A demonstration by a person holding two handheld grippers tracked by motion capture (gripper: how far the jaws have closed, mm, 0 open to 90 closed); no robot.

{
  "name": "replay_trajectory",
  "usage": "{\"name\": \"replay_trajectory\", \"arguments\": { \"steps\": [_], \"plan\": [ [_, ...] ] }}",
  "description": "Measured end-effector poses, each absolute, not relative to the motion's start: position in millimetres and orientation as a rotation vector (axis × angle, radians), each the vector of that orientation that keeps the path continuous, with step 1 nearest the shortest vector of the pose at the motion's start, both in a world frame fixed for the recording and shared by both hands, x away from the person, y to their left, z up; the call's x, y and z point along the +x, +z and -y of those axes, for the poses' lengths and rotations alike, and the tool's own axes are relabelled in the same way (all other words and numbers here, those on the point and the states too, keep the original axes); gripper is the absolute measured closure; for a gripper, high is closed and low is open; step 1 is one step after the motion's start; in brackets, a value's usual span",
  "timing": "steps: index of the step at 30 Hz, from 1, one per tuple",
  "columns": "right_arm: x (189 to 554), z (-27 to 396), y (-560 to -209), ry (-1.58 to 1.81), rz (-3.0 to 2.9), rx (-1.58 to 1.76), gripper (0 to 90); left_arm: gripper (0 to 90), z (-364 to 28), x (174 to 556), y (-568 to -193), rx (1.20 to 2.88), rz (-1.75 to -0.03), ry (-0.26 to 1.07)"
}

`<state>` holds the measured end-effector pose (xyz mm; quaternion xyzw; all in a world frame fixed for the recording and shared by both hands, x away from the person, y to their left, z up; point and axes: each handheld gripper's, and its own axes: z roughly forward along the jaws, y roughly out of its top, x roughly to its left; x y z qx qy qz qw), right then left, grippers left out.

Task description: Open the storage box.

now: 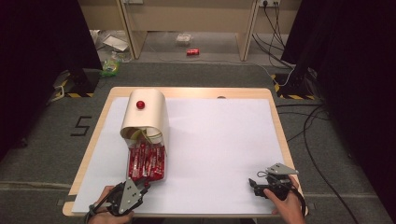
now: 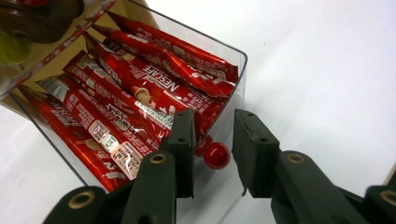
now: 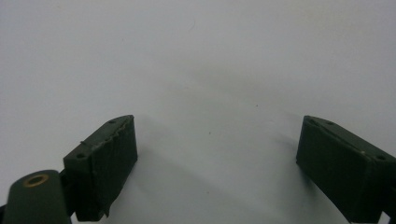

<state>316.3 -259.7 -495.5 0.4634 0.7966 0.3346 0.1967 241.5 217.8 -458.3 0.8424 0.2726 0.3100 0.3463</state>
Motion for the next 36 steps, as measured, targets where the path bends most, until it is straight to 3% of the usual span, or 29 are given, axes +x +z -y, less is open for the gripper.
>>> {"name": "replay_trajectory", "arguments": {
  "steps": [14, 36],
  "plan": [
    [316.4, 259.7, -495.5, 0.937, -2.231, 1.298, 12.8, 67.4, -220.9, 235.9, -453.3, 2.203, -0.712, 0.731],
    [316.3, 259.6, -495.4, 0.937, -2.230, 1.299, 12.7, 52.7, -227.4, 240.5, -447.2, 2.091, -0.774, 0.648]
  ]
}}
